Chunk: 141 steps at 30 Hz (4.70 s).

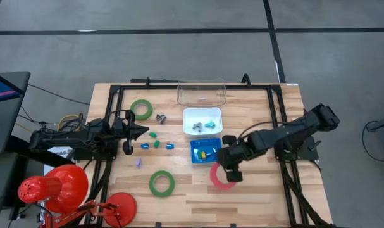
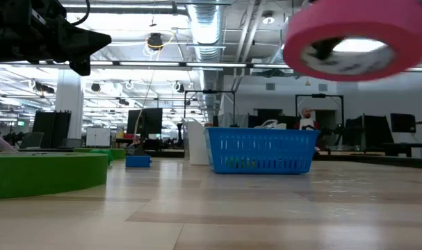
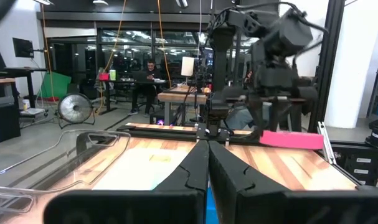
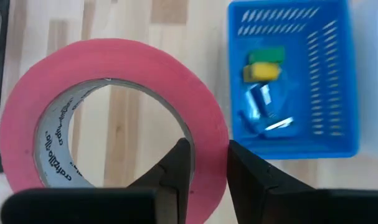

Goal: Pick and place Stapler, Stapler remover, tape
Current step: Put the pink tape into the transparent bin, then put the top green tape into the transparent bin

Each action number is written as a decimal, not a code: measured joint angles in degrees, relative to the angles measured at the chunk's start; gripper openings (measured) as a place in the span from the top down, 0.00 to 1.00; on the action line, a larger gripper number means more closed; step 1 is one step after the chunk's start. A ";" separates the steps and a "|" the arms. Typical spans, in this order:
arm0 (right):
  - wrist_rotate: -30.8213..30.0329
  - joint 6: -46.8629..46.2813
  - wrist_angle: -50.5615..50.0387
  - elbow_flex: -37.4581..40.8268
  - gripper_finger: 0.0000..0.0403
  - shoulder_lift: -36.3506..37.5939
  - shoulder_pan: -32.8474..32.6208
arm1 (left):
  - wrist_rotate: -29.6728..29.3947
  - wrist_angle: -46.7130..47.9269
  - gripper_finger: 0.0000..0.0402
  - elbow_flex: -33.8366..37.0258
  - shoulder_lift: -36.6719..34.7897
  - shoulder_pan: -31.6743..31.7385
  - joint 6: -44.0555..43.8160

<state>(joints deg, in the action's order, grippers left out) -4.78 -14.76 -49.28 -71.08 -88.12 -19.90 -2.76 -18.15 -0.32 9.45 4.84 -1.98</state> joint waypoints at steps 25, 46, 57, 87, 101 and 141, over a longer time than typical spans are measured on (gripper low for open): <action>-1.29 13.26 -1.08 -12.66 0.81 0.00 28.35 | 0.00 -0.20 0.99 0.00 -0.02 0.00 0.00; -1.11 18.33 10.70 -13.10 0.81 -0.38 51.64 | 0.00 -0.38 0.99 0.00 -0.01 -0.01 -0.01; -1.08 18.37 12.23 -13.08 0.81 -7.50 56.29 | 0.00 -0.39 0.99 0.00 0.00 0.00 -0.01; -1.18 18.31 12.44 -13.06 0.81 -21.92 57.70 | 0.00 -0.39 0.99 0.00 0.00 -0.01 -0.02; -1.27 18.26 10.55 -13.06 0.76 -21.92 57.92 | 0.00 -0.39 0.99 0.00 0.00 -0.02 -0.02; -1.07 18.22 12.29 -13.06 0.47 -11.29 48.39 | 0.00 -0.39 0.99 0.00 -0.02 0.00 0.00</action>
<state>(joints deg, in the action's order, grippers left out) -5.85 3.46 -36.99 -84.14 -99.41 28.49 -2.76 -18.55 -0.32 9.43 4.84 -1.98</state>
